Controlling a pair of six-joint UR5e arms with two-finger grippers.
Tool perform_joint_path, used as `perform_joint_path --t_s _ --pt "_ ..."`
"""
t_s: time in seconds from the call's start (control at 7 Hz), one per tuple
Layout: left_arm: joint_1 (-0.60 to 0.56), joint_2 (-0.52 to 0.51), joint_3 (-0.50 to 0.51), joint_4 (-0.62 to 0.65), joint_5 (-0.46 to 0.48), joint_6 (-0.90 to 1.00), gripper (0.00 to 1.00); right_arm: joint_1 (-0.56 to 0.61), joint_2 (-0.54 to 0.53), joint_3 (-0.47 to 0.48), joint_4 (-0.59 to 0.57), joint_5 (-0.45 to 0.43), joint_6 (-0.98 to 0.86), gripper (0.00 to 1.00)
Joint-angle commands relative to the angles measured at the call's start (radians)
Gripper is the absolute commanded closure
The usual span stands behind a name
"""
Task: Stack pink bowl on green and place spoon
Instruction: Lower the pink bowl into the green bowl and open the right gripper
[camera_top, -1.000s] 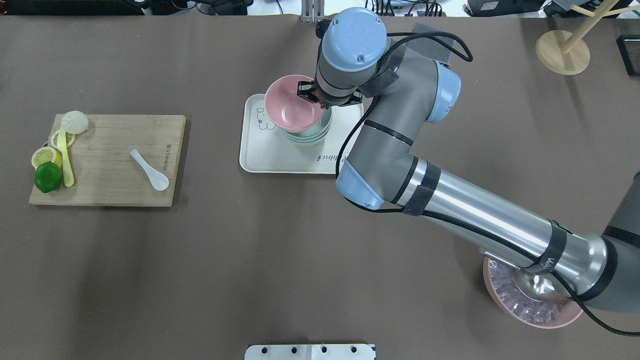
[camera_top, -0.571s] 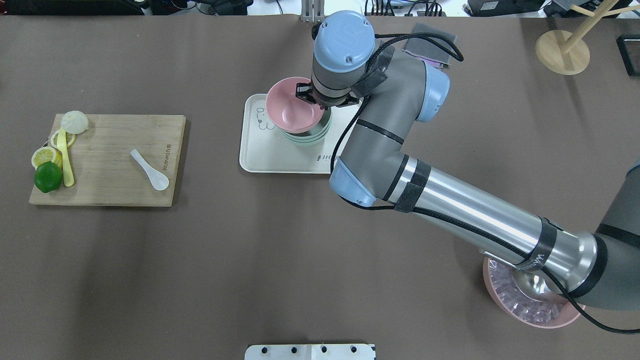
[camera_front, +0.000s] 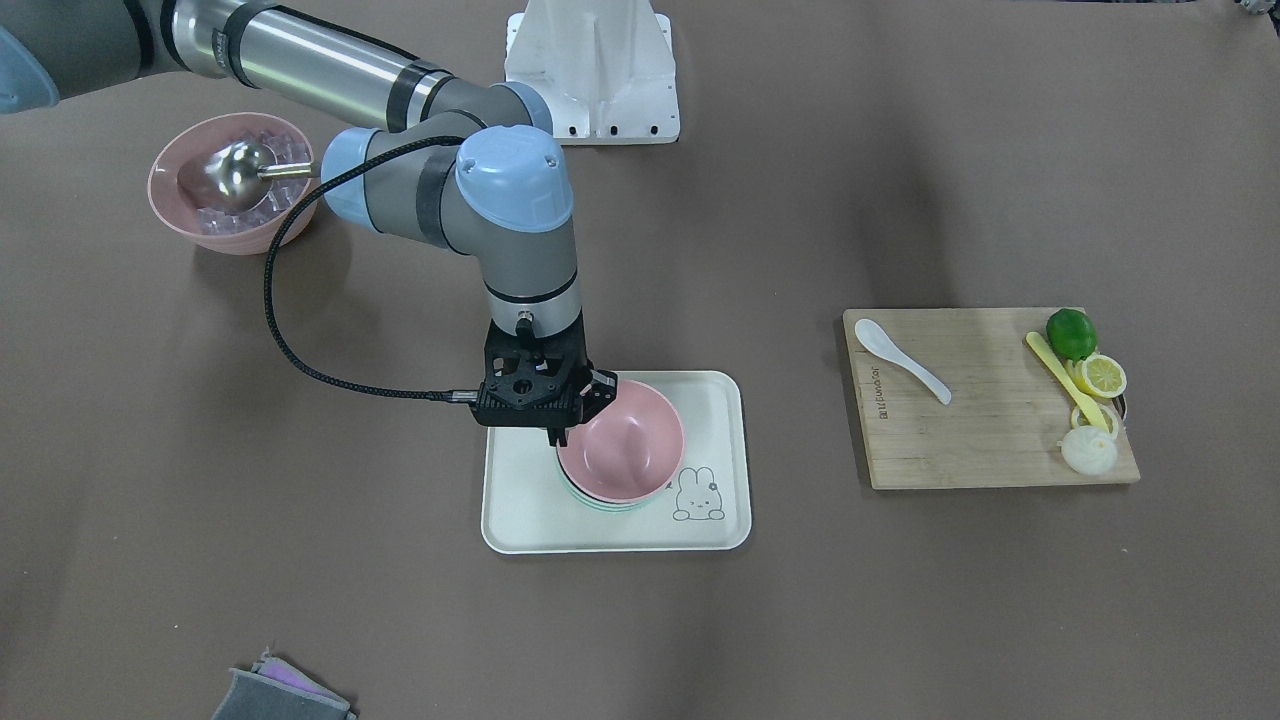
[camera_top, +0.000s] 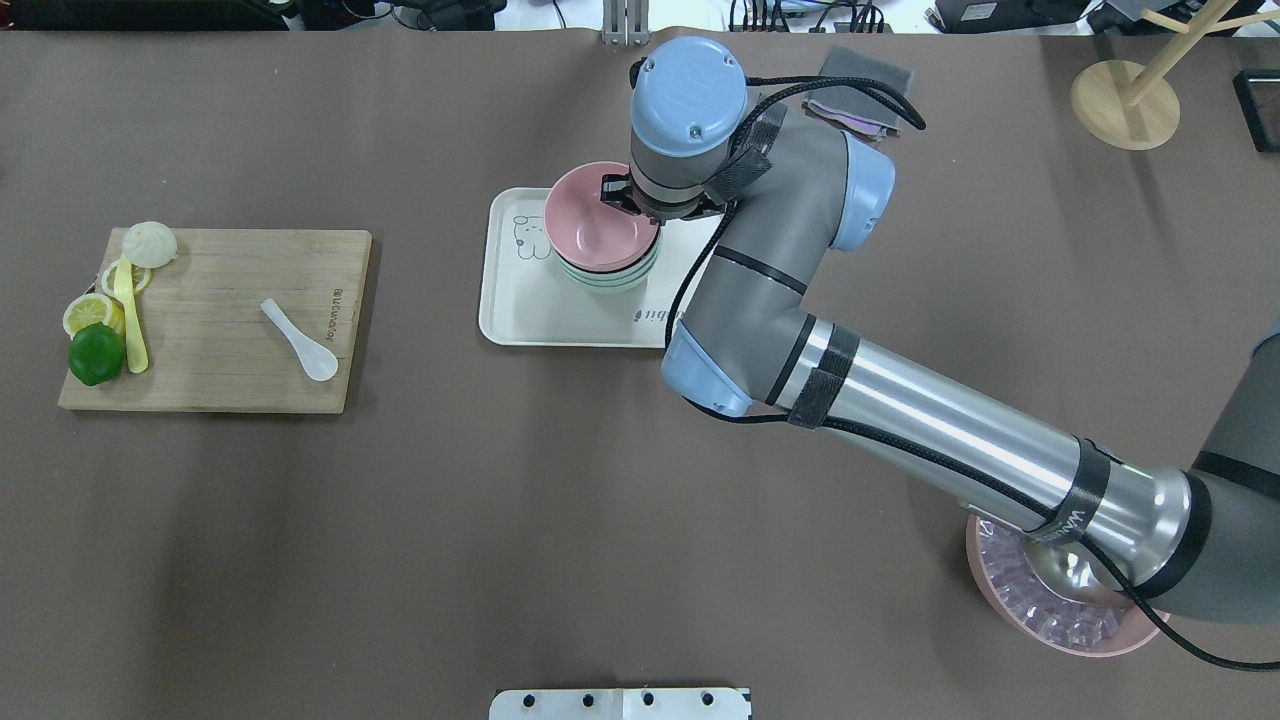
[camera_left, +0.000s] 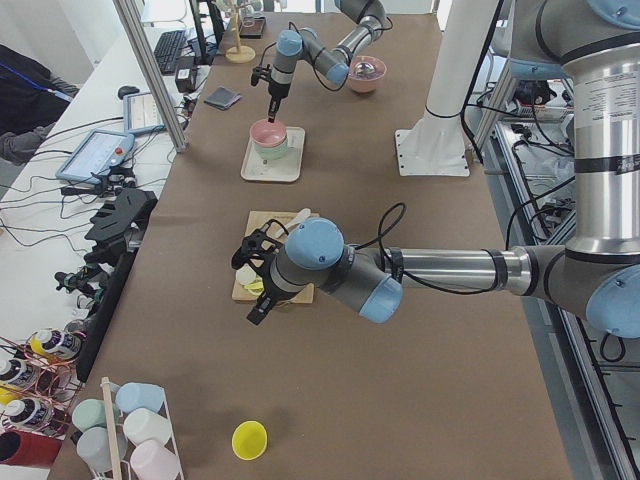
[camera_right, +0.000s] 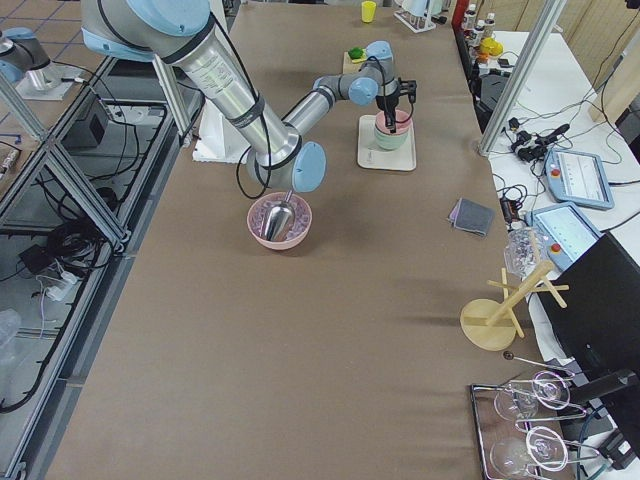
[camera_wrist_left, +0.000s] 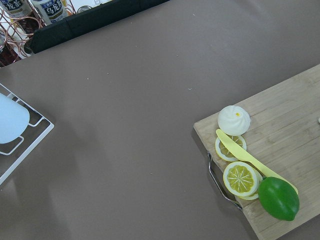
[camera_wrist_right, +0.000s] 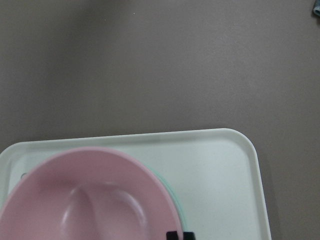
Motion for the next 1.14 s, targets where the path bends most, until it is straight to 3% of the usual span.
perform_joint_path --t_s 0.0,0.43,0.57,0.71,0.86,1.0 --pt "0.000 0.000 0.000 0.000 0.000 0.000 0.02 -0.006 0.000 -0.004 0.002 -0.009 0.001 1.00" --pt "0.000 0.000 0.000 0.002 0.000 0.000 0.02 -0.009 0.000 -0.007 0.002 -0.009 0.001 1.00" --pt "0.000 0.000 0.000 0.002 0.000 0.000 0.02 -0.009 0.000 -0.007 0.005 -0.009 0.003 0.91" --pt "0.000 0.000 0.000 0.002 0.000 0.000 0.02 -0.009 0.000 -0.007 0.017 -0.010 0.012 0.20" --pt "0.000 0.000 0.000 0.002 0.000 0.002 0.02 -0.007 0.000 0.000 0.017 -0.012 0.002 0.00" --pt "0.000 -0.003 0.000 0.005 0.000 -0.003 0.02 0.005 0.000 0.005 0.018 -0.006 -0.003 0.00"
